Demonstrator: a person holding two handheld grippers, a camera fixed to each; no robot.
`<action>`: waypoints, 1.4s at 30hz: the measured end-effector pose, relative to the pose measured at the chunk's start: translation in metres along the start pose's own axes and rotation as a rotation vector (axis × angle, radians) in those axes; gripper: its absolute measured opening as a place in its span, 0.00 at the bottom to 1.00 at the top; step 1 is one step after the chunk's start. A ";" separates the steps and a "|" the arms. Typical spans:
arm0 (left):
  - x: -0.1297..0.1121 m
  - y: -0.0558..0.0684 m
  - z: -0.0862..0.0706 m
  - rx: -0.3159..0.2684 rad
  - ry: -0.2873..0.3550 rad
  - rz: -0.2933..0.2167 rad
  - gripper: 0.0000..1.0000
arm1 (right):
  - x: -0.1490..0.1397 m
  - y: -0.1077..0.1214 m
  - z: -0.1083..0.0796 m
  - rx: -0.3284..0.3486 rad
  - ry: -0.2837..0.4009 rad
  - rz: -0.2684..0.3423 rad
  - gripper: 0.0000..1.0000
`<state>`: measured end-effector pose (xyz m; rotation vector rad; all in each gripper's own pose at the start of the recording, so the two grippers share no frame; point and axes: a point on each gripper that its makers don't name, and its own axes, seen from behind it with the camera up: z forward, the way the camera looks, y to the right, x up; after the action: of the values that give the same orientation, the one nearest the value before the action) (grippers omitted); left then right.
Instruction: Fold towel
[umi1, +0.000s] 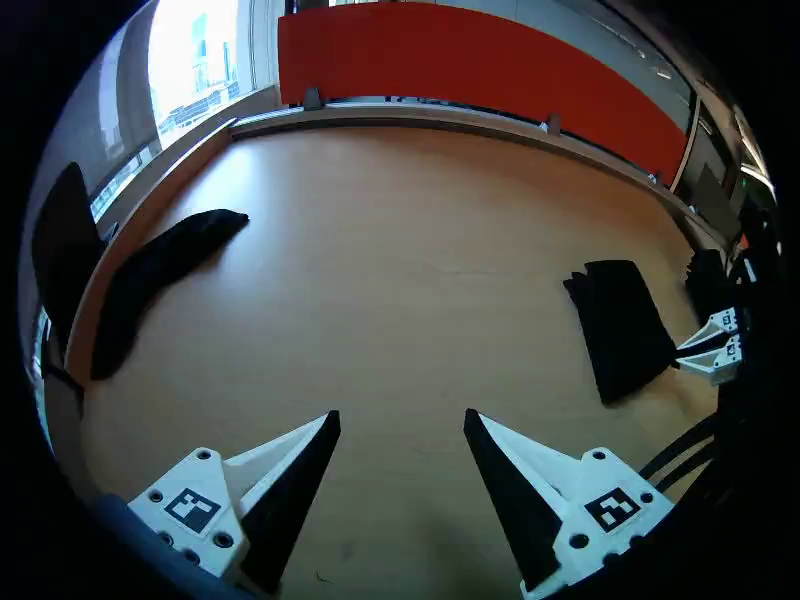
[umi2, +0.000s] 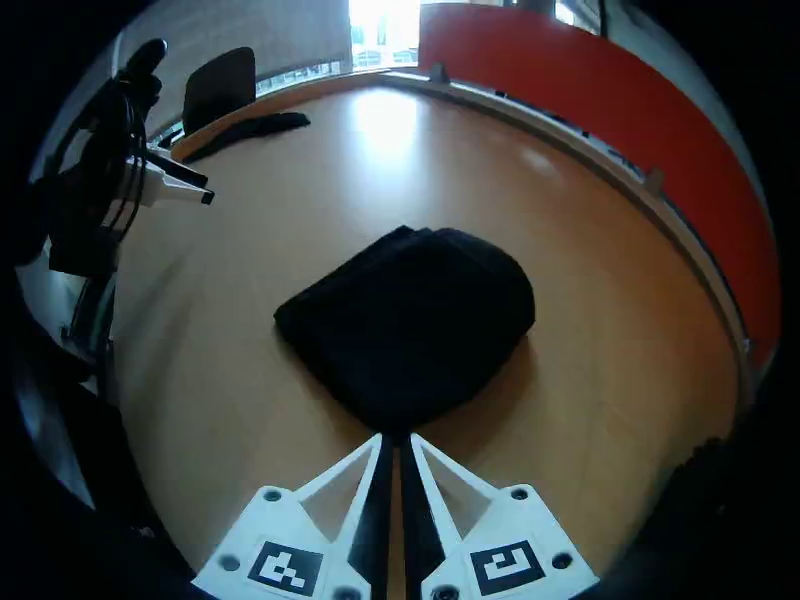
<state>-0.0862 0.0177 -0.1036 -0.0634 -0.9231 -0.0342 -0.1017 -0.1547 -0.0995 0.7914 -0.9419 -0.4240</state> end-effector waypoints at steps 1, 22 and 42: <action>0.000 0.000 0.000 -0.001 0.001 0.000 0.92 | 0.004 0.001 -0.002 -0.002 0.007 -0.004 0.05; 0.011 0.007 -0.005 -0.018 0.028 0.010 0.92 | 0.127 0.019 -0.064 -0.067 0.199 -0.131 0.04; 0.024 0.012 -0.009 -0.030 0.051 0.020 0.92 | 0.160 0.058 -0.110 -0.151 0.264 -0.130 0.04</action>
<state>-0.0641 0.0294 -0.0904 -0.0991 -0.8707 -0.0305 0.0767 -0.1731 -0.0052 0.7519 -0.6074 -0.4851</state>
